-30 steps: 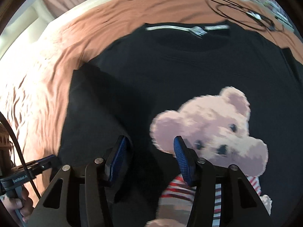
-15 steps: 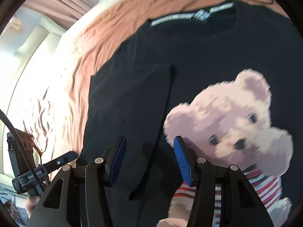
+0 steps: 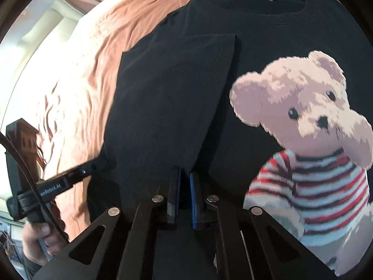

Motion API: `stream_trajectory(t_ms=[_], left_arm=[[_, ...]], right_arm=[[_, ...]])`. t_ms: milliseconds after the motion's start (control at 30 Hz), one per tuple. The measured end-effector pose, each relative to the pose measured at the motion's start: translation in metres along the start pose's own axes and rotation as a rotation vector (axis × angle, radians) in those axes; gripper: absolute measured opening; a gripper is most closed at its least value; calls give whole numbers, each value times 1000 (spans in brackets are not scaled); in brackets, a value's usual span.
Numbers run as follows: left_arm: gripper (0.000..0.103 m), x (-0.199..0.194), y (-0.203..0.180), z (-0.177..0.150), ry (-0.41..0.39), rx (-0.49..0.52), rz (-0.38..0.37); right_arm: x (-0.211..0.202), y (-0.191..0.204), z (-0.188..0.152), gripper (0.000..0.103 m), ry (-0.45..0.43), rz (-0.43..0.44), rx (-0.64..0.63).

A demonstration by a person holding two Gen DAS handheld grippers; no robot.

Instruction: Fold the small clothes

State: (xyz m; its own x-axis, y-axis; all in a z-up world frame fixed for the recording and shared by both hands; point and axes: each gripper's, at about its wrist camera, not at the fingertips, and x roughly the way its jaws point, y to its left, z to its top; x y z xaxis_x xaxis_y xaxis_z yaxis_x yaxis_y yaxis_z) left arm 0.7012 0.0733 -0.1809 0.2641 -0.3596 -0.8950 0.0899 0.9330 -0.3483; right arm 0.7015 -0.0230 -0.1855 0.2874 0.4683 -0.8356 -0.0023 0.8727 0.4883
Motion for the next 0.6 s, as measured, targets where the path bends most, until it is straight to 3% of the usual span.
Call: stream_trajectory(t_ms=[100,233,300,367,400,600], left_arm=[[20,-3,-4,-3,-2,9,33],[29,-14,-8,-9,-7,-6,61],[47,-21,-10,-14,-11,-3,60],[54,-29,-13,-18,-26,-10,67],[55,-36,-14,-21,-38,-15,66],[58,-72,-34,-43,-88,-12,65]], right_arm=[[-2,5,-3,2,8,-27,3],[-9,3,-2,4,-1,-48,17],[-19,1,-5,17,-20,-60,5],[-32,1,-11,62,-52,-83,1],[-38,1,-13,67,-69,-97,-4],[-89,19,-33,70,-139,-166,-67]])
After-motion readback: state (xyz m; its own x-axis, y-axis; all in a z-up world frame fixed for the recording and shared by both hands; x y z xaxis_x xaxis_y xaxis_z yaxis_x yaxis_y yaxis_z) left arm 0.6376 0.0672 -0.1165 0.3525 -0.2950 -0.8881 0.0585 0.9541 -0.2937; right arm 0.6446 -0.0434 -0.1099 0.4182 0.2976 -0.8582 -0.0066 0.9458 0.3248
